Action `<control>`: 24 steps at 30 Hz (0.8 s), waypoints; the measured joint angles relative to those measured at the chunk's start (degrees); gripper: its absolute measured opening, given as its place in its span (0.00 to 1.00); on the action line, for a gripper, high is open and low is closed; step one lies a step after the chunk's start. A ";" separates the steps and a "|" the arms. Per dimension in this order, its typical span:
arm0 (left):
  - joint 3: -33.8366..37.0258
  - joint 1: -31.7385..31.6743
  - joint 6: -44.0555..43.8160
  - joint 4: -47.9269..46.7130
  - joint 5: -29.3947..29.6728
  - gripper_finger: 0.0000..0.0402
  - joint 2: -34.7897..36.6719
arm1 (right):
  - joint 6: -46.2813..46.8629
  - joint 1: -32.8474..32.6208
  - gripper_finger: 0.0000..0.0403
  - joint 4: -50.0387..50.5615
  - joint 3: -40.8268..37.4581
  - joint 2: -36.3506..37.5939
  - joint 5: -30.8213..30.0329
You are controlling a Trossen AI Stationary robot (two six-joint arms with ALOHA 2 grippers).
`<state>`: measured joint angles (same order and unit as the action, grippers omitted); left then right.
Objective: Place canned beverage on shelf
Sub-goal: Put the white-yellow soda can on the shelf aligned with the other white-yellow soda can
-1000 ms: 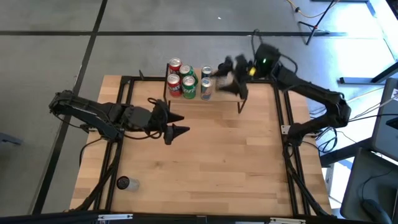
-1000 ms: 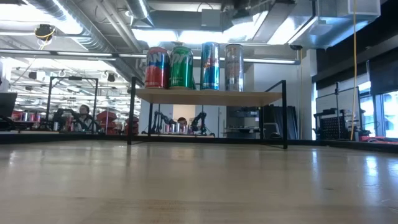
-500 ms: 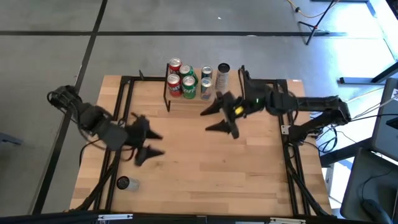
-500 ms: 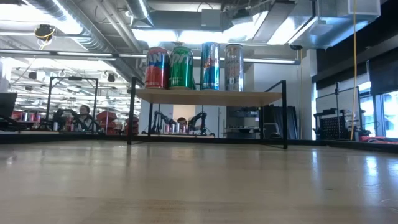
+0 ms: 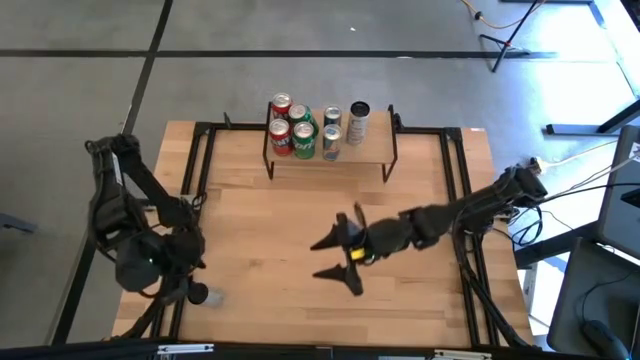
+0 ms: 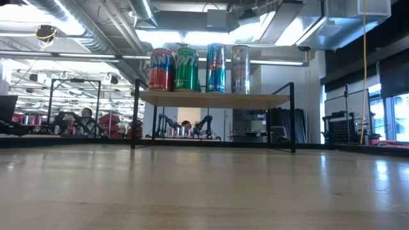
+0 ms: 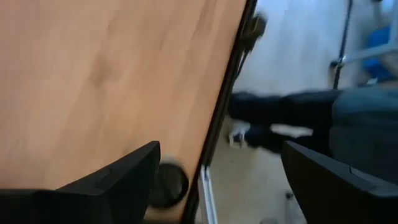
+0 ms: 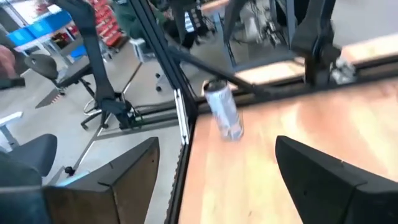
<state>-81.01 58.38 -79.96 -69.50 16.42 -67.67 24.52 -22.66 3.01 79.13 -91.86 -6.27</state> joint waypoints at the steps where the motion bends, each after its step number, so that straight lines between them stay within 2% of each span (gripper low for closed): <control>1: 0.00 0.59 -1.16 -0.95 -1.40 0.81 -0.20 | 0.87 -0.69 0.76 0.00 0.00 -0.75 -0.63; 5: 0.00 3.72 -5.47 -6.49 -6.38 0.79 -2.16 | 2.93 -2.44 0.76 0.11 0.00 -3.40 -1.97; 10: 0.00 7.09 -4.93 -6.81 -6.92 0.79 -6.62 | 5.50 -2.46 0.76 0.06 0.00 -4.72 -2.16; 18: 0.02 7.12 -3.40 -6.97 -7.75 0.79 -11.87 | 5.64 -2.00 0.76 0.04 0.00 -4.84 -2.22; 24: 0.04 6.84 -7.18 -15.16 -12.06 0.79 -14.52 | 5.49 -2.00 0.76 0.04 0.00 -4.84 -2.66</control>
<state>-80.97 65.21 -87.14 -84.66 4.36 -82.18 30.01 -24.67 3.05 79.13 -96.71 -8.93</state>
